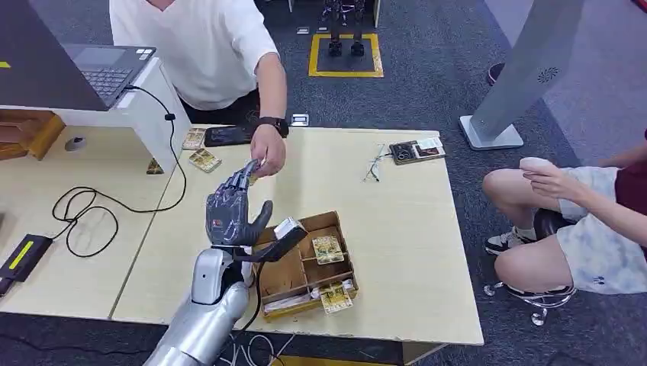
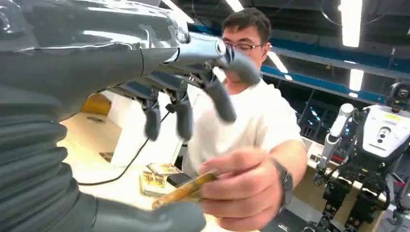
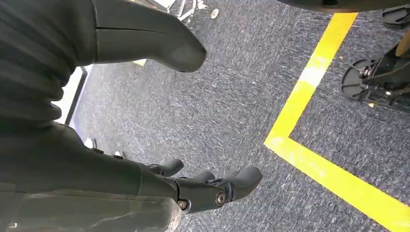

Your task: Pass the card to the sensor for recognition and then transmit it.

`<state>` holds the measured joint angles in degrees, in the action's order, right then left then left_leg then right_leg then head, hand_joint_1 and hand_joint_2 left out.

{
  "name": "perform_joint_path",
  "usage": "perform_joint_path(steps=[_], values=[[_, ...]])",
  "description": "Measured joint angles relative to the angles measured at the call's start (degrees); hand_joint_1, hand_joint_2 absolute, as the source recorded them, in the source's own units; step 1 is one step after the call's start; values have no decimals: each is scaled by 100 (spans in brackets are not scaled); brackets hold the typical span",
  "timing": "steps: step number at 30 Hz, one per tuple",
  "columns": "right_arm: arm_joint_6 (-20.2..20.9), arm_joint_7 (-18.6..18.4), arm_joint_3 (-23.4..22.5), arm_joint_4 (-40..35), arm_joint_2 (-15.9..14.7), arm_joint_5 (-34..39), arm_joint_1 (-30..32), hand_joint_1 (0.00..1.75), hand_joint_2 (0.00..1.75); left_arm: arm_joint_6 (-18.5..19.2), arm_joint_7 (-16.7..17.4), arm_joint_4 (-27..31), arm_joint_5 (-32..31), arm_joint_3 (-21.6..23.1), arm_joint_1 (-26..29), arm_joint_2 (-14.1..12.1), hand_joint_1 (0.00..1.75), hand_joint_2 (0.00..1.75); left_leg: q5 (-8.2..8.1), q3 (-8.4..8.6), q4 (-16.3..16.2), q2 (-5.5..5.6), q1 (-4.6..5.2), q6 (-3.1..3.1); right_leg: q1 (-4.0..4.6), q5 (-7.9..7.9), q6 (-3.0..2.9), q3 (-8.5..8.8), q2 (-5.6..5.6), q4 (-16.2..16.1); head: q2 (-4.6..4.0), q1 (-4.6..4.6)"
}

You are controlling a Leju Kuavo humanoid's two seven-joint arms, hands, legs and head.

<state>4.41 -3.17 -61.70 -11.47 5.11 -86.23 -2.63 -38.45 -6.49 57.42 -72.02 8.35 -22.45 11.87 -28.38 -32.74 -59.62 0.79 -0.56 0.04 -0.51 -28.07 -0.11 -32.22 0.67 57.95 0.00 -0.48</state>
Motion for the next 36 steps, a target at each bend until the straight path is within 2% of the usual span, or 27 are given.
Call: perform_joint_path(steps=[8, 12, 16, 18, 20, 23, 27, 30, 36], values=[[-6, 0, 0, 0, 0, 0, 0, 0, 175, 0, -162, 35, 99, -175, 48, 83, 0, 175, 0, -1, 0, 1, 0, 0, 0, 0, 0, 0, -1, 0, 0, -2], [-15, 0, 0, 0, 0, 4, 3, 0, 175, 0, -407, 124, 193, -267, 133, 101, 0, 175, 0, -1, 0, 0, 0, 0, 0, 0, 0, -1, 0, 0, 0, 0], [-22, 0, 0, 0, 0, 4, 3, 0, 175, 0, -503, 203, 247, -323, 192, 114, 0, 175, 0, -1, 0, 1, 0, 0, 0, 0, 0, -1, -1, 0, 0, -2], [-26, 0, 0, 0, 0, 9, 7, 0, 175, 0, -724, 292, 352, -376, 263, 133, 0, 175, 0, -1, 0, 0, 0, 0, 0, 0, 0, -1, -1, 0, 0, -2], [-50, 0, 0, 0, 0, 20, 9, 0, 175, 0, -1105, 456, 570, -405, 398, 164, 0, 175, 0, -1, 0, 0, 0, 0, 0, 0, 0, -1, -1, 0, 0, -2], [-68, 2, 0, 0, 2, 26, 17, 0, 175, 0, -1730, 821, 1121, -424, 687, 247, 0, 175, -1, -2, 0, 0, 0, 0, 0, -1, 1, -1, -1, 0, 0, 0], [-94, 2, -2, 0, 9, 52, 35, 0, 175, 0, -2289, 1417, 1605, -426, 1145, 368, 0, 175, -4, -3, 0, 0, 0, 1, 0, -3, 3, -3, 0, -1, 0, -2], [-120, 4, -7, 0, 26, 59, 40, 0, 175, 0, -2575, 1888, 1943, -426, 1350, 361, 0, 175, -4, -4, 1, 0, 0, 1, 0, -3, 3, -4, -1, -1, 0, 0], [-188, 2, -24, -2, 61, 140, 47, 0, 175, 2, -2835, 2540, 2348, -426, 1680, 328, 0, 175, -3, -4, 2, -1, -1, 0, 0, -3, 2, -4, -1, 0, 0, 2]])
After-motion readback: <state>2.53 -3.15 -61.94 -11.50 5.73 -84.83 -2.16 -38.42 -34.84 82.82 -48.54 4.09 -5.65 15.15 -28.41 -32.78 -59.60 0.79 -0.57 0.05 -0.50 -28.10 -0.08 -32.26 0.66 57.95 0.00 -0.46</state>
